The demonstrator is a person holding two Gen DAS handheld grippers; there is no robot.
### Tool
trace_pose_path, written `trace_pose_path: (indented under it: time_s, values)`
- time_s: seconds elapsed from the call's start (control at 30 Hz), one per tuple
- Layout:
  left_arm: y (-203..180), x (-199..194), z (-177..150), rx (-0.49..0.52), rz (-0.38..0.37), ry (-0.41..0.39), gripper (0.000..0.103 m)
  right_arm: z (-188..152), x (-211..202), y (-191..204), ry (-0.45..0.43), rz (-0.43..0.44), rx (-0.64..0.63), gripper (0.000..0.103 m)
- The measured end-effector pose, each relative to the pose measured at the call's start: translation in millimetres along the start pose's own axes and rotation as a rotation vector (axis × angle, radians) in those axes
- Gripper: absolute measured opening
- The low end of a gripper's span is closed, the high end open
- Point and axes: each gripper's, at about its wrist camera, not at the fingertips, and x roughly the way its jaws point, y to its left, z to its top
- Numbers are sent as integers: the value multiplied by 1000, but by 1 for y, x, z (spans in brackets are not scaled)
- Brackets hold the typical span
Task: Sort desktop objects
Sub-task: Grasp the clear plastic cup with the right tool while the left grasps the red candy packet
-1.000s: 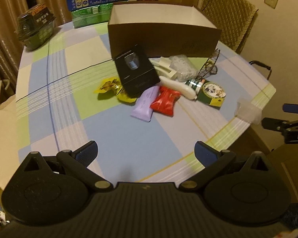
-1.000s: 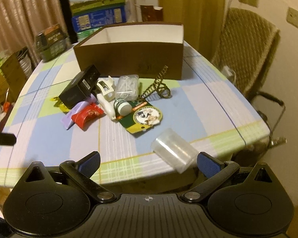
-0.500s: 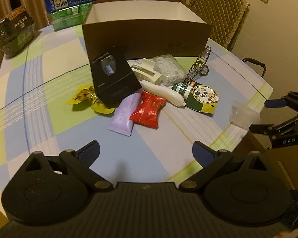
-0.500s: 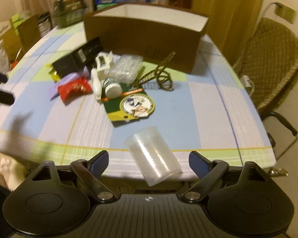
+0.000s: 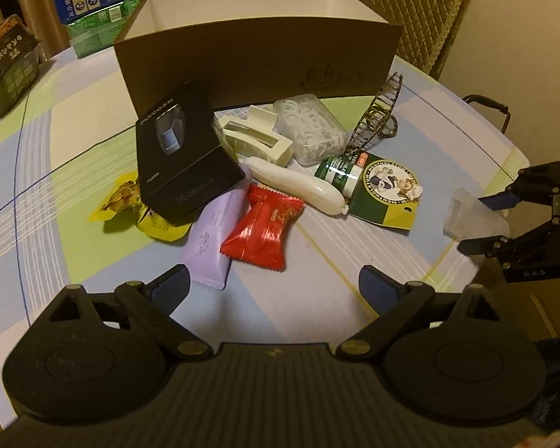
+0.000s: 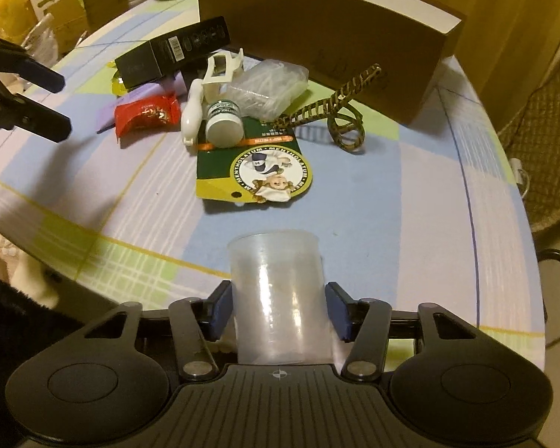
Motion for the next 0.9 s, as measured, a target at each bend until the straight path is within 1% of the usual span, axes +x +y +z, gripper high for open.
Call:
trace_pose_path:
  time_s: [0.1, 0.17, 0.2, 0.27, 0.4, 0.43, 0.47, 0.5, 0.53, 0.57, 0.67, 0.73, 0.9]
  values:
    - [-2, 10, 6, 18, -6, 12, 93, 3, 2, -13, 0, -19, 23, 51]
    - [-4, 18, 10, 32, -8, 20, 83, 5, 4, -23, -1, -42, 46, 51]
    - [-4, 23, 12, 40, -6, 22, 81, 6, 5, -29, -1, -56, 61, 51]
    - [-5, 32, 16, 54, 2, 30, 72, 7, 6, -39, 0, -75, 84, 51]
    - [-4, 47, 24, 75, 21, 31, 68, 7, 6, -57, -4, -104, 125, 51]
    - [-3, 49, 25, 78, 22, 29, 63, 7, 7, -61, -5, -105, 135, 51]
    - [-3, 52, 28, 81, 19, 27, 61, 7, 7, -64, -7, -103, 141, 51]
    - [-3, 55, 30, 83, 15, 27, 60, 7, 6, -65, -8, -103, 142, 51]
    - [-4, 58, 31, 86, 13, 30, 56, 7, 6, -67, -8, -102, 142, 51]
    - [-5, 61, 33, 90, 12, 38, 48, 8, 7, -69, -9, -102, 142, 51]
    - [-10, 68, 34, 98, 4, 65, 36, 8, 7, -74, -10, -94, 146, 51]
    - [-12, 69, 32, 92, -10, 79, 34, 9, 8, -78, -10, -81, 143, 51]
    - [-14, 72, 34, 35, 11, 89, 35, 11, 10, -88, -11, -51, 151, 51]
